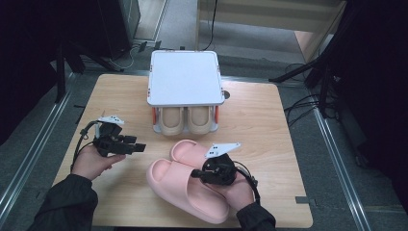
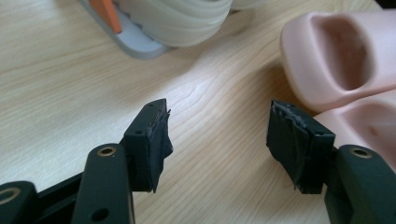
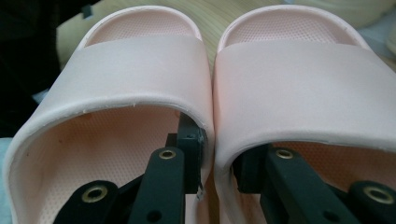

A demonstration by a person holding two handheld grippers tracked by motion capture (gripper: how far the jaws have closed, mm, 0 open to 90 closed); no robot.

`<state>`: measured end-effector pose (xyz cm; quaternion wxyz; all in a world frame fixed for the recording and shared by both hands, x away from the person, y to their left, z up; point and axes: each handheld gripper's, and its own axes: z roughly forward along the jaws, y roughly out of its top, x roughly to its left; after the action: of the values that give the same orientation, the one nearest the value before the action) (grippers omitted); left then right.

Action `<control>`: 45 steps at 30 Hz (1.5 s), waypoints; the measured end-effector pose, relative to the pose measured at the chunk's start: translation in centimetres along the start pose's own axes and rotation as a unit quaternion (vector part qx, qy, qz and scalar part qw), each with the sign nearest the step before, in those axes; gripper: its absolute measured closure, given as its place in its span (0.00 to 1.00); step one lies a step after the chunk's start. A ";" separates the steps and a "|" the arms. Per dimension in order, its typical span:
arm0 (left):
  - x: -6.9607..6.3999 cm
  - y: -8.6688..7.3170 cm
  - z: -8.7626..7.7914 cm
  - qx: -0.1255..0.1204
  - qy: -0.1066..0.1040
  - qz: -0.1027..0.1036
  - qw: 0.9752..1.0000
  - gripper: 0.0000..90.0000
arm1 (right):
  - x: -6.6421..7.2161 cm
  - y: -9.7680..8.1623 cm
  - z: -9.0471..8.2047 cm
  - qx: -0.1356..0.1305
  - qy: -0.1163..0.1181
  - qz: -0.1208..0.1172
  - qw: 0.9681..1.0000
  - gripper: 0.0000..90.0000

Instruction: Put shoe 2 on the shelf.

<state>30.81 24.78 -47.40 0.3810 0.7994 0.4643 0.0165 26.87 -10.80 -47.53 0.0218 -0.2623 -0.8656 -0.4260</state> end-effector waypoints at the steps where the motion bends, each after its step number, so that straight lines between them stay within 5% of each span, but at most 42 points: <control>1: 0.1 -0.2 -0.1 0.002 0.001 0.000 1.000 0.43 | 0.0 0.3 0.0 -0.003 0.005 -0.004 1.000 0.85; 20: 0.3 -3.7 -2.9 -0.013 0.027 -0.027 0.999 0.42 | -1.1 4.4 2.2 0.035 0.096 -0.060 0.993 0.85; 35: 0.7 -4.7 -3.4 -0.016 0.037 -0.042 0.998 0.42 | -1.2 9.7 2.1 0.055 0.135 -0.112 0.983 0.85; 45: 0.9 -4.8 -3.4 -0.015 0.038 -0.045 0.998 0.42 | -1.3 13.1 0.4 0.043 0.139 -0.120 0.982 0.85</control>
<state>26.51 28.80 -48.25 0.3751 0.7708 0.5137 0.0365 34.26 -4.55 -38.61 0.1016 -0.0936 -0.8967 -0.4205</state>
